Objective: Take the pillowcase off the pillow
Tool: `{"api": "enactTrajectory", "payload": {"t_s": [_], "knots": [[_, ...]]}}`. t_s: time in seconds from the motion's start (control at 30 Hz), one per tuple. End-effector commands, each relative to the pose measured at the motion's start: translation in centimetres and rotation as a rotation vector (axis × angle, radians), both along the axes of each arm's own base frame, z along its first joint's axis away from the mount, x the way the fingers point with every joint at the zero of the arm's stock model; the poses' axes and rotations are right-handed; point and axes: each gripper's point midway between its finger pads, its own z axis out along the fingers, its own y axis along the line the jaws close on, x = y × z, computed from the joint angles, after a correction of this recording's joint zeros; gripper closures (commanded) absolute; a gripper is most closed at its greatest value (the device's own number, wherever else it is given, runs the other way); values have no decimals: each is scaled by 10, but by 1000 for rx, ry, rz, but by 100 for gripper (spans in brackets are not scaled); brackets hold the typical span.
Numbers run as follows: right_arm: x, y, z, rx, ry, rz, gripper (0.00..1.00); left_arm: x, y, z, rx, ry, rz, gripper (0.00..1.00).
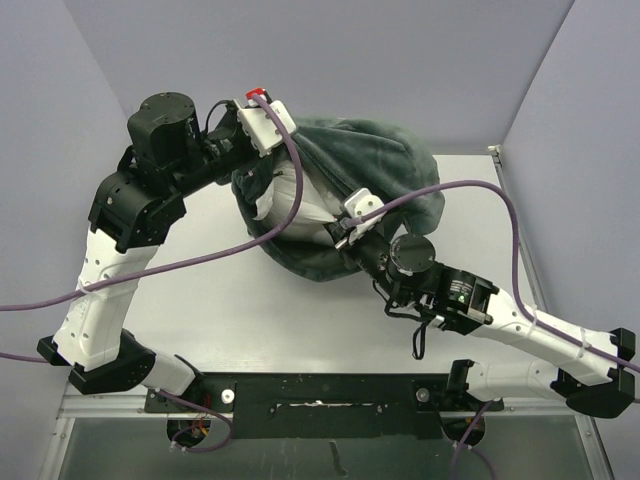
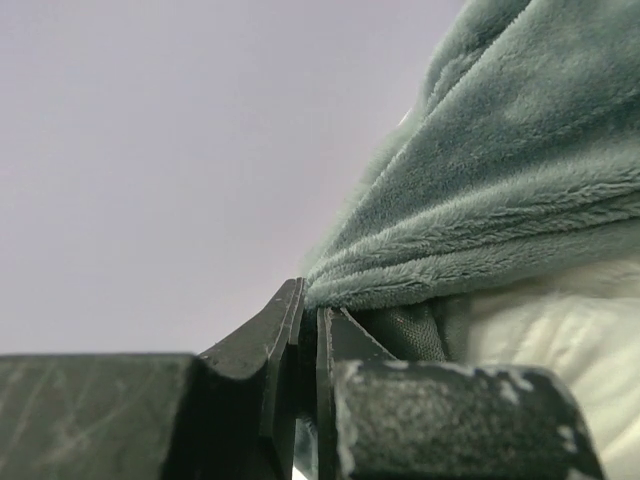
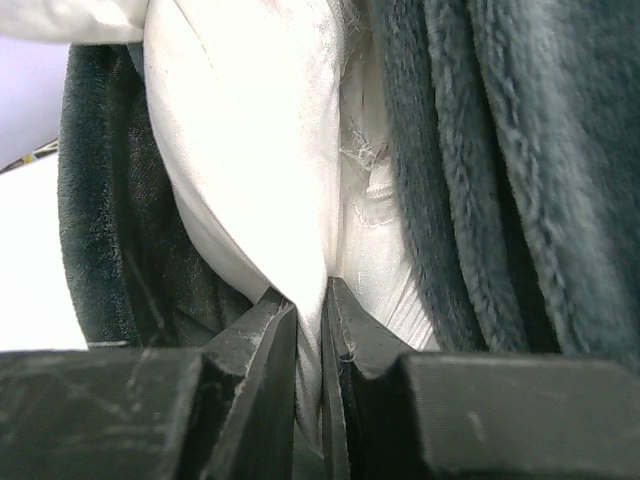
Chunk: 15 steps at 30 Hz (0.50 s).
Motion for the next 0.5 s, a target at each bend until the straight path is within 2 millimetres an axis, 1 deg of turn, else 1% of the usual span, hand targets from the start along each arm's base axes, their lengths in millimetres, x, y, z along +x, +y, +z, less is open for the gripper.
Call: {"api": "enactTrajectory", "payload": {"t_s": [0.0, 0.13, 0.2, 0.33, 0.47], "knots": [[-12, -59, -53, -177, 108, -159, 100, -28, 135, 190, -384, -606, 502, 100], [-20, -71, -49, -130, 111, -163, 100, -16, 132, 183, -329, -606, 528, 100], [-23, -79, -47, -103, 110, -169, 100, -7, 128, 172, -299, -573, 525, 100], [-29, -91, -48, -84, 118, -184, 100, 13, 118, 140, -261, -450, 485, 100], [-34, -98, -44, -57, 115, -175, 100, 41, 117, 98, -239, -292, 463, 100]]}}
